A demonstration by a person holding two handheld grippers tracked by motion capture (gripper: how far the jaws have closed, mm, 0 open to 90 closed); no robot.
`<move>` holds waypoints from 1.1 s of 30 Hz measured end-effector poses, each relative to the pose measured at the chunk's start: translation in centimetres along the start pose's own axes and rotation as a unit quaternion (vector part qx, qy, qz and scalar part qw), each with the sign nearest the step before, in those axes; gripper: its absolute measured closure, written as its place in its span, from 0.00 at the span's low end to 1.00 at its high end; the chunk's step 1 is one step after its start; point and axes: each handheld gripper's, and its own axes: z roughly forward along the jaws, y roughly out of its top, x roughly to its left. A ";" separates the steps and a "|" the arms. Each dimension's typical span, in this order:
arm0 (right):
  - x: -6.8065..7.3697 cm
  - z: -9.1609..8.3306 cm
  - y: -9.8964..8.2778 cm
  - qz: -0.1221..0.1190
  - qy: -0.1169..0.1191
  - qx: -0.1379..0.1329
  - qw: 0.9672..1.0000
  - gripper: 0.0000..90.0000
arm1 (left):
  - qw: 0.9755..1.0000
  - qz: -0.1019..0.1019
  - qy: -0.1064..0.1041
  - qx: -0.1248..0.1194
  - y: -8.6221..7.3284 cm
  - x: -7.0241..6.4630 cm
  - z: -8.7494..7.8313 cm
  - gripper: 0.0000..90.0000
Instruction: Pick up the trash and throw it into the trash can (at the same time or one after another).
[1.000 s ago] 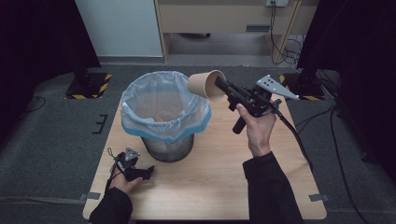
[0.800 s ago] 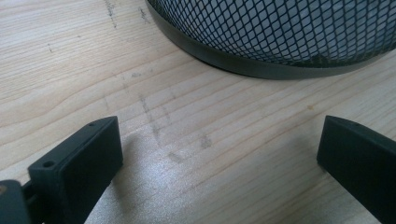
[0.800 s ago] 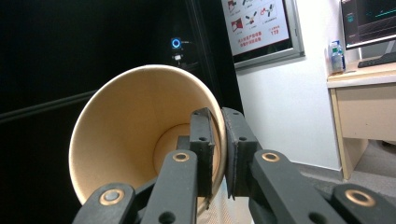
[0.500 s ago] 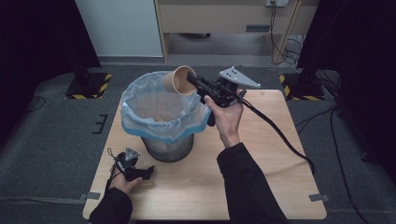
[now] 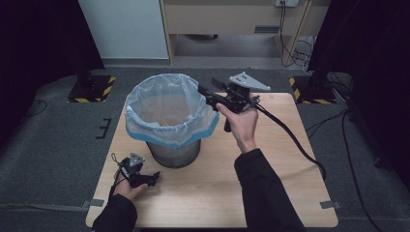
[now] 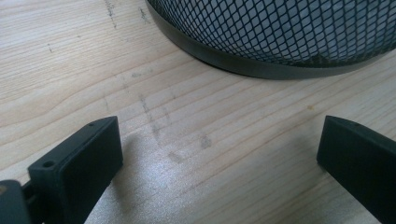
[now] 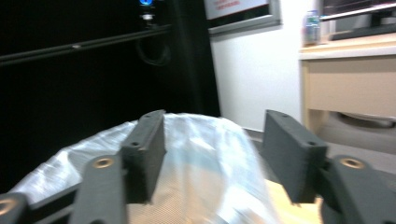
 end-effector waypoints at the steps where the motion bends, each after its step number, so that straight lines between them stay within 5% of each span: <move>1: -0.6 -0.7 -0.2 -0.003 -0.008 0.001 1.000 0.39 | 1.000 0.000 0.000 0.000 0.0 0.0 0.0 0.00; 9: -4.2 -5.2 -3.9 -0.008 -0.038 0.058 0.998 0.29 | 1.000 0.001 0.000 0.001 0.0 0.0 0.0 0.00; 15: -6.9 -7.8 -8.6 -0.003 -0.048 0.116 0.992 0.26 | 1.000 0.001 0.000 0.001 0.0 0.0 0.0 0.00; 25: -10.6 -11.1 -15.4 0.011 -0.076 0.203 0.976 0.25 | 1.000 0.000 0.000 0.001 0.0 0.0 0.0 0.00; 33: -13.9 -12.9 -18.7 0.008 -0.124 0.273 0.954 0.24 | 1.000 0.000 0.000 0.000 0.0 0.0 0.0 0.00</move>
